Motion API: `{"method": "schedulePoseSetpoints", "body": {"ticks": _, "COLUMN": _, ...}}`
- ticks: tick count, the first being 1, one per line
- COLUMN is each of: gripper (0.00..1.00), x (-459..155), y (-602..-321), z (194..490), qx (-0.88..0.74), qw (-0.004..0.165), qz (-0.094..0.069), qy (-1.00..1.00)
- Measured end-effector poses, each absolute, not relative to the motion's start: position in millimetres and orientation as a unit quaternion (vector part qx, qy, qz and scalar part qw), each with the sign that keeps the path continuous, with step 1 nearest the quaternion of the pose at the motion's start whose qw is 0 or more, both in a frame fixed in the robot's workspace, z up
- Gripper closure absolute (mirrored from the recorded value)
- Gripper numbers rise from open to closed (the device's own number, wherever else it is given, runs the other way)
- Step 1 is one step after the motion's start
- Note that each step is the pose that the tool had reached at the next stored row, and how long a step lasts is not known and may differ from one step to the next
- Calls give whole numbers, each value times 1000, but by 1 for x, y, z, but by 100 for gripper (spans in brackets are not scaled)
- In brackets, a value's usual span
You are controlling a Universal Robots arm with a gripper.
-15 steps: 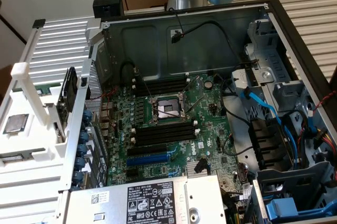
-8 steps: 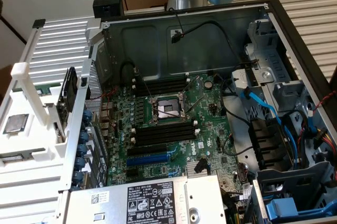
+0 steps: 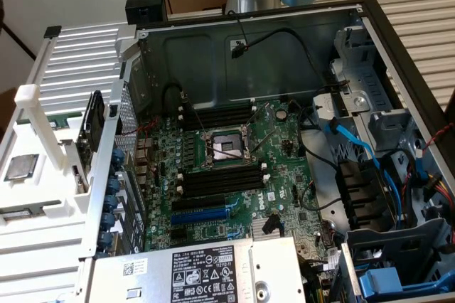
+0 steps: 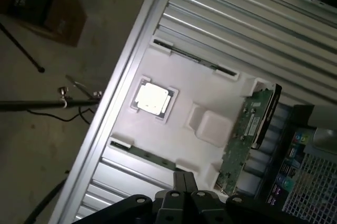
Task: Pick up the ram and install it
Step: 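Pick up the ram and move it above insertion slot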
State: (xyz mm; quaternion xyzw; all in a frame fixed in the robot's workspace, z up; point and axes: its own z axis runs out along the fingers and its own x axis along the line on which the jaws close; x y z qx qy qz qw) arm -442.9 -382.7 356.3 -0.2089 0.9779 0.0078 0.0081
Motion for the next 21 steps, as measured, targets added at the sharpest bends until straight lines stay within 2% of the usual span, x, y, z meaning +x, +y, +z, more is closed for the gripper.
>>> {"method": "schedulePoseSetpoints", "body": {"ticks": 21, "gripper": 90, "x": -443, "y": -383, "z": 356, "qx": -390, "qw": 7, "qz": 9, "qy": 921}}
